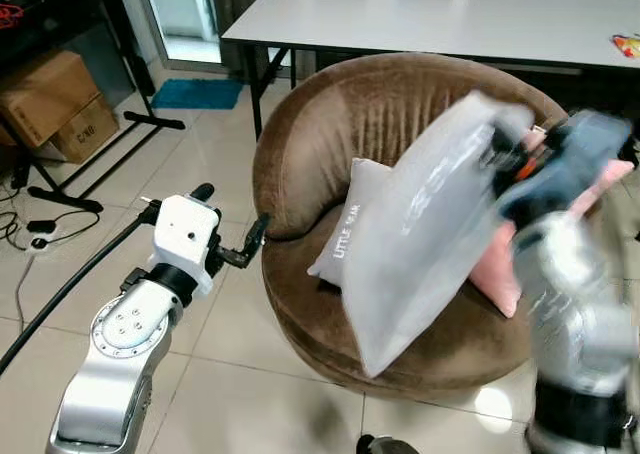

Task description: Move the pillow to the sofa from floor

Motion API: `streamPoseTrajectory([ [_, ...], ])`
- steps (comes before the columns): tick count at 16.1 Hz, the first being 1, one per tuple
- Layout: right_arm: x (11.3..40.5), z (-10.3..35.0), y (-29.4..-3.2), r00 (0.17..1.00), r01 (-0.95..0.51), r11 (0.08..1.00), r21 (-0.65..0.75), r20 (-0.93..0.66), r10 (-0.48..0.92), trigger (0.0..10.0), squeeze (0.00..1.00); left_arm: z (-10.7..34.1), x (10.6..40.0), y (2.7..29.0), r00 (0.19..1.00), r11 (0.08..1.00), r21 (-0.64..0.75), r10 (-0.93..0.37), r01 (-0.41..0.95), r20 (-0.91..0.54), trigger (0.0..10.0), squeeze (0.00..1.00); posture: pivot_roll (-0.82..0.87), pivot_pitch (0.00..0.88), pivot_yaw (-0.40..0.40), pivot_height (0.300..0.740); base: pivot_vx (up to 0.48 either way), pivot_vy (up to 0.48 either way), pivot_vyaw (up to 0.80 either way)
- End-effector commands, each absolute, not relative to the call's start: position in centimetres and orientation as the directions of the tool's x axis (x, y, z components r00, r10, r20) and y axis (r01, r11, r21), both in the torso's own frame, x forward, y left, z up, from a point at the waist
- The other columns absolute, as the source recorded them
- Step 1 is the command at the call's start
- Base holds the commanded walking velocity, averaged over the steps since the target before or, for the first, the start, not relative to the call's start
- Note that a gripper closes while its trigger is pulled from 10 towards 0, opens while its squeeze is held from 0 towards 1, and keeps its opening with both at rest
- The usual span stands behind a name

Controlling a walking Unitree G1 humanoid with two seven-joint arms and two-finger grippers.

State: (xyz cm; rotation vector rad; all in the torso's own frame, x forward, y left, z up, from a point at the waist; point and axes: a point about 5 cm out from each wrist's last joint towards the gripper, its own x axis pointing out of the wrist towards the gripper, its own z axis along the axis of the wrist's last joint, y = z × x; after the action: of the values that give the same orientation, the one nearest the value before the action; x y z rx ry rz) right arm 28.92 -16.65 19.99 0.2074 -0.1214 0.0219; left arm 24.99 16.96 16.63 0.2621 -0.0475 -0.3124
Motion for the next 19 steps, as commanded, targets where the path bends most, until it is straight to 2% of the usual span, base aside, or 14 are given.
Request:
streamPoseTrajectory([
  [1,28.6,20.2,-15.4,0.989,-0.074,0.980,0.187,0.136,0.049,10.0,0.00,16.8,25.1,17.5,0.962,0.927,0.276,-0.271,0.256,0.018,10.0,0.00,0.00,0.000,0.033,0.740,0.000,0.000,0.00],
  [2,28.4,19.8,-15.0,0.991,-0.072,0.978,0.194,0.121,0.049,10.0,0.00,16.7,25.1,17.7,0.968,0.930,0.284,-0.251,0.234,0.025,10.0,0.00,0.00,0.000,0.029,0.740,0.000,0.000,0.00],
  [8,28.4,20.6,-14.1,0.982,-0.110,0.976,0.186,0.169,0.078,10.0,0.00,16.8,25.2,18.0,0.977,0.941,0.280,-0.211,0.192,0.041,10.0,0.00,0.01,0.000,0.023,0.740,0.000,0.000,-0.80],
  [10,28.5,20.7,-14.0,0.982,-0.109,0.976,0.191,0.171,0.076,10.0,0.00,16.7,25.2,18.0,0.977,0.942,0.279,-0.208,0.188,0.043,10.0,0.00,0.01,0.000,0.022,0.740,0.000,0.345,-0.80],
  [13,28.5,20.7,-13.8,0.982,-0.114,0.975,0.188,0.171,0.082,10.0,0.00,16.8,25.2,18.0,0.977,0.928,0.326,-0.207,0.180,0.049,10.0,0.00,0.01,0.000,0.021,0.740,0.000,0.117,0.00],
  [16,28.4,20.7,-13.6,0.981,-0.126,0.975,0.183,0.168,0.096,10.0,0.00,16.8,25.2,18.1,0.980,0.929,0.332,-0.190,0.163,0.051,10.0,0.00,0.01,0.000,0.025,0.740,0.000,-0.480,0.00],
  [19,28.6,20.9,-13.6,0.979,-0.133,0.976,0.170,0.178,0.102,10.0,0.00,16.8,25.2,18.5,0.984,0.941,0.304,-0.169,0.146,0.053,10.0,0.00,0.02,0.000,0.024,0.740,0.000,0.000,0.00],
])
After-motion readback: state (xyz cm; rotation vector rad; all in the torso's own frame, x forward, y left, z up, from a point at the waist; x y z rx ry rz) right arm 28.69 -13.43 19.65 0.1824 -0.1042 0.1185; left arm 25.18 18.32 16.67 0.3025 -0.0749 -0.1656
